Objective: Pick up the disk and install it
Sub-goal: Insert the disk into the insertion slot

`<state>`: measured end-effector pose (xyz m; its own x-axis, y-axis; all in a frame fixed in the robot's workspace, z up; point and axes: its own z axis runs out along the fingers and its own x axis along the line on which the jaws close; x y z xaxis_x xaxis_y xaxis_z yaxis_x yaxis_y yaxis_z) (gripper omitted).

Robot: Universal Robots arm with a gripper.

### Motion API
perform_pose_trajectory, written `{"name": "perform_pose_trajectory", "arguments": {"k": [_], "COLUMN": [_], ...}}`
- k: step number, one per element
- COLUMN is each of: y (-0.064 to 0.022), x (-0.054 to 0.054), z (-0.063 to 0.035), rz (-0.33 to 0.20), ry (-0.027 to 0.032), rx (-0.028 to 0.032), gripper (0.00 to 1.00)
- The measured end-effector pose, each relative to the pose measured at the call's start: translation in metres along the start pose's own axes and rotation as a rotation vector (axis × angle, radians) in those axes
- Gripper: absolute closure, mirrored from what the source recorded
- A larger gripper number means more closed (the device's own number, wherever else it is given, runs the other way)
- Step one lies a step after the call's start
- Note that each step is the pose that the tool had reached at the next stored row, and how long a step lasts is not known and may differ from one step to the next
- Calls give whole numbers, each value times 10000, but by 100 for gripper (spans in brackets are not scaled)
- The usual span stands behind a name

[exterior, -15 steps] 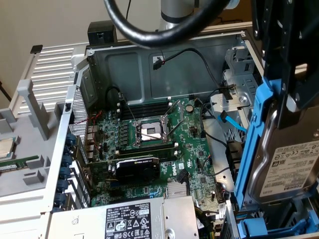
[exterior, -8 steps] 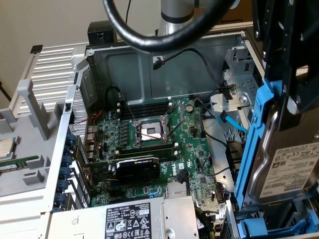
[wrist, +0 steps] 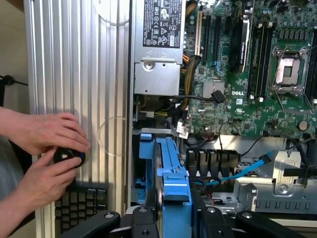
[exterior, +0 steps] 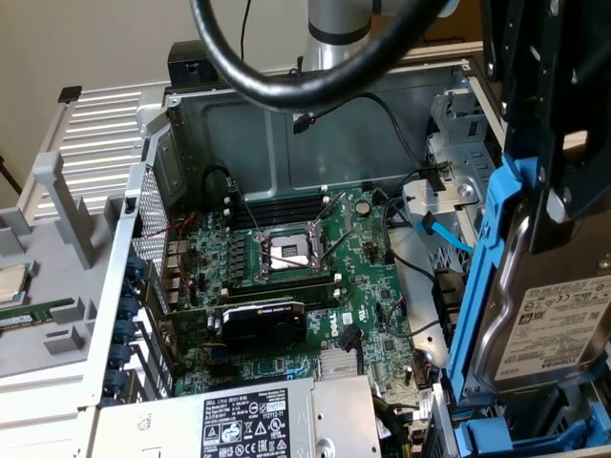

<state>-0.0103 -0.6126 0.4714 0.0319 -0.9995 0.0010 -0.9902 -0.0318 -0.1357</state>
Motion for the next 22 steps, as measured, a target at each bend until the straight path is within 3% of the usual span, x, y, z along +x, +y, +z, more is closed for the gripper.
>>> {"name": "perform_pose_trajectory", "arguments": {"k": [22], "y": [8], "x": [16], "z": [60], "rz": [115], "ry": [-24], "rx": [1], "gripper": [64]}}
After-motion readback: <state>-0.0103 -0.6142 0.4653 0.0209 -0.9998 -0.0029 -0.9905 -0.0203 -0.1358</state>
